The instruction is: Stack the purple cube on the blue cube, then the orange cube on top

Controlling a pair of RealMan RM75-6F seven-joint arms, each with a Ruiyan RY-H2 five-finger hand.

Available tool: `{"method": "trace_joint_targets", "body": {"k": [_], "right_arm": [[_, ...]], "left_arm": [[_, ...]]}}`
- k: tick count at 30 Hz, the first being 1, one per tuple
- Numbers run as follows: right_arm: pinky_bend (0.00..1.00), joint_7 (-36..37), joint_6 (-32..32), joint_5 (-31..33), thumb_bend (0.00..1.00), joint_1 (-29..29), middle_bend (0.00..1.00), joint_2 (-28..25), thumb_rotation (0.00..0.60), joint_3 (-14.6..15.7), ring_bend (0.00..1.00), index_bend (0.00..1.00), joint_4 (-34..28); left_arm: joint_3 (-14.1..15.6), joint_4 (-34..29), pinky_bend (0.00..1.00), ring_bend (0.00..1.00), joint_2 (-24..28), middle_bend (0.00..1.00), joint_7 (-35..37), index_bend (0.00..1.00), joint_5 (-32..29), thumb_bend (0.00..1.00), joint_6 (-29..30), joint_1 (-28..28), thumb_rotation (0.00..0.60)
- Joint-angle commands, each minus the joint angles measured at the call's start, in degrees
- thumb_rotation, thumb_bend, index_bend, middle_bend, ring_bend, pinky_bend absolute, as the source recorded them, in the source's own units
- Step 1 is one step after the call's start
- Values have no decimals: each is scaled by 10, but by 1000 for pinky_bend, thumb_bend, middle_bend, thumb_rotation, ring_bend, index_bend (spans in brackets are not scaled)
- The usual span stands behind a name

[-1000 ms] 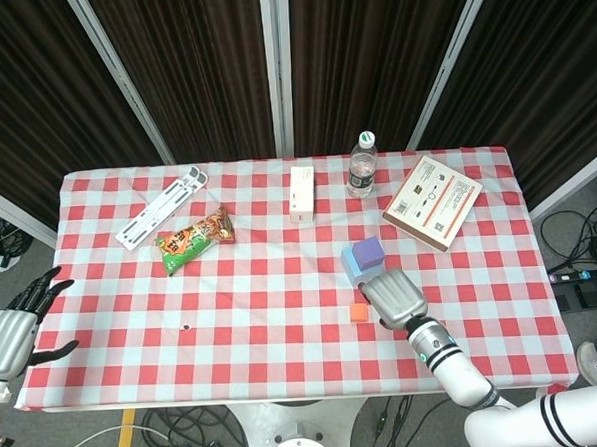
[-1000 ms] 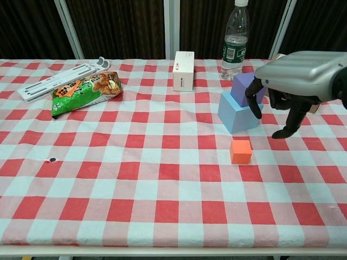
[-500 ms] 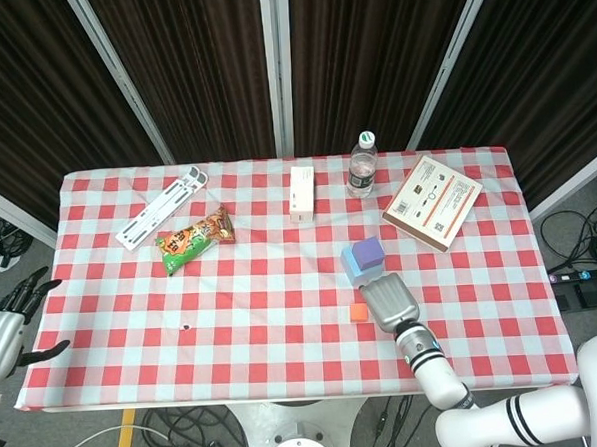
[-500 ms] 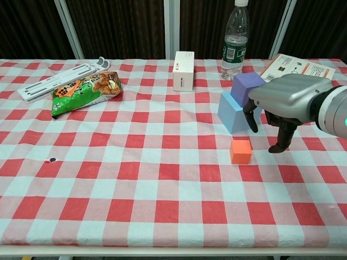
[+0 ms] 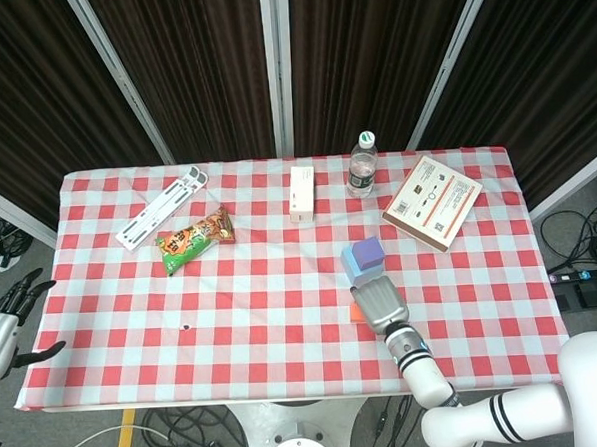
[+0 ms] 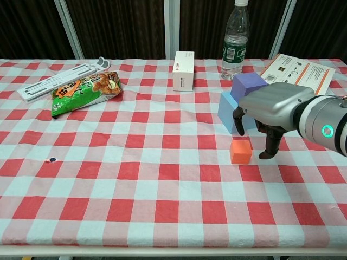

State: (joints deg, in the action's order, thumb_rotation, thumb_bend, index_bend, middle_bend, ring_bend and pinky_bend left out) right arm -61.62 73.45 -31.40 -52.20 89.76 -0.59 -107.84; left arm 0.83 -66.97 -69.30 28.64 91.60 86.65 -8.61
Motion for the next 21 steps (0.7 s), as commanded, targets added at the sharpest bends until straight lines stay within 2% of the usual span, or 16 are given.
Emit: {"method": "trace_joint_targets", "body": {"k": [1, 17, 21], "right_arm": [[923, -5, 4, 5, 71, 0, 1000, 10, 600, -2, 980, 378, 10], [923, -12, 7, 26, 71, 3, 1000, 42, 600, -16, 980, 361, 43], [924, -7, 14, 15, 68, 7, 1000, 59, 600, -17, 981, 360, 57]], "left_arm": [[1, 5, 276, 133, -1, 153, 5, 205, 1, 51, 2, 1, 600], [4, 25, 276, 133, -7, 153, 21, 205, 7, 51, 8, 4, 600], [4, 28, 276, 133, -7, 153, 22, 205, 7, 51, 8, 4, 600]]}}
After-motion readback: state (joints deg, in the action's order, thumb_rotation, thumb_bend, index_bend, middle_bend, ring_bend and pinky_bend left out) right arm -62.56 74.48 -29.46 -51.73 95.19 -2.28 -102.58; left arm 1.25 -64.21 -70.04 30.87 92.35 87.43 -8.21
